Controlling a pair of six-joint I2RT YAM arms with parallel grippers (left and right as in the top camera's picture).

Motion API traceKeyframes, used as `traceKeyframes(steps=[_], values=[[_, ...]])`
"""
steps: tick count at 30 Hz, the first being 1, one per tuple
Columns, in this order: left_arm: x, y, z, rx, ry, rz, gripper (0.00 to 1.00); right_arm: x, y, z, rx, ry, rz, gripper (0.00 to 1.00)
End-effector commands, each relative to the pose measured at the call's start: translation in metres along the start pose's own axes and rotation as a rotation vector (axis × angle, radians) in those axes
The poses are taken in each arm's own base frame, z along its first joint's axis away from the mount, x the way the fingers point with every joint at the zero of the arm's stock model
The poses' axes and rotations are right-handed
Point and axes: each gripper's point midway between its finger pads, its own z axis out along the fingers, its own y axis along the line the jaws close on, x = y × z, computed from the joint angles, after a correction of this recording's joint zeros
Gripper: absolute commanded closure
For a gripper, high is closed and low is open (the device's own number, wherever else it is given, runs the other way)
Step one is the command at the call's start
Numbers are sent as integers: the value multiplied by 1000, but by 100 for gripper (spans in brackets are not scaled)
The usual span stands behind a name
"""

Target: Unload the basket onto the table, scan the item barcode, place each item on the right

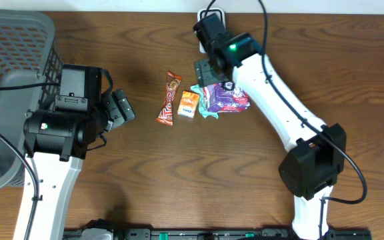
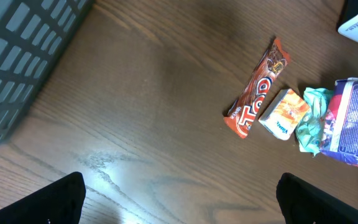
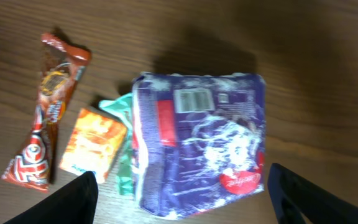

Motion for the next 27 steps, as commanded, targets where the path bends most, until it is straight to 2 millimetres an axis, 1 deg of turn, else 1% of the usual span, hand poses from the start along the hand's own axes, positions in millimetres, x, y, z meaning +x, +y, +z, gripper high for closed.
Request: traceKeyframes(steps=[1, 2, 3, 4, 6, 8, 10, 11, 13, 14, 15, 17, 21, 24, 27], values=[[-5, 2, -4, -4, -22, -10, 2, -3, -23, 1, 10, 16, 17, 18], [-5, 2, -4, -4, -22, -10, 2, -2, -28, 3, 9, 27, 30, 20], [-5, 2, -4, -4, -22, -10, 2, -1, -31, 5, -15, 42, 46, 25], [-5, 2, -4, -4, -22, -10, 2, 1, -28, 5, -77, 65, 64, 32], [-5, 2, -4, -4, -22, -10, 2, 4, -14, 5, -225, 106, 76, 36], [-5, 2, -4, -4, -22, -11, 2, 5, 5, 1, -365, 120, 28, 41], [-5, 2, -4, -4, -22, -11, 2, 6, 20, -3, -455, 118, -22, 54], [-5, 2, -4, -4, -22, -11, 2, 6, 23, -2, -458, 119, -29, 61], [-5, 2, -4, -4, -22, -10, 2, 7, 28, 0, -447, 115, -44, 78], [-5, 2, -4, -4, -22, -11, 2, 8, 30, 2, -432, 114, -55, 83], [-5, 2, -4, -4, -22, -10, 2, 9, 32, 4, -418, 116, -62, 84], [-5, 2, -4, -4, -22, -11, 2, 13, 33, 14, -360, 125, -77, 91], [-5, 2, -4, -4, -22, -10, 2, 24, 35, 38, -244, 160, -52, 95], [-5, 2, -4, -4, -22, -10, 2, 31, 39, 55, -218, 190, -48, 99], [-5, 2, -4, -4, -22, -10, 2, 38, 37, 73, -197, 224, -47, 99]])
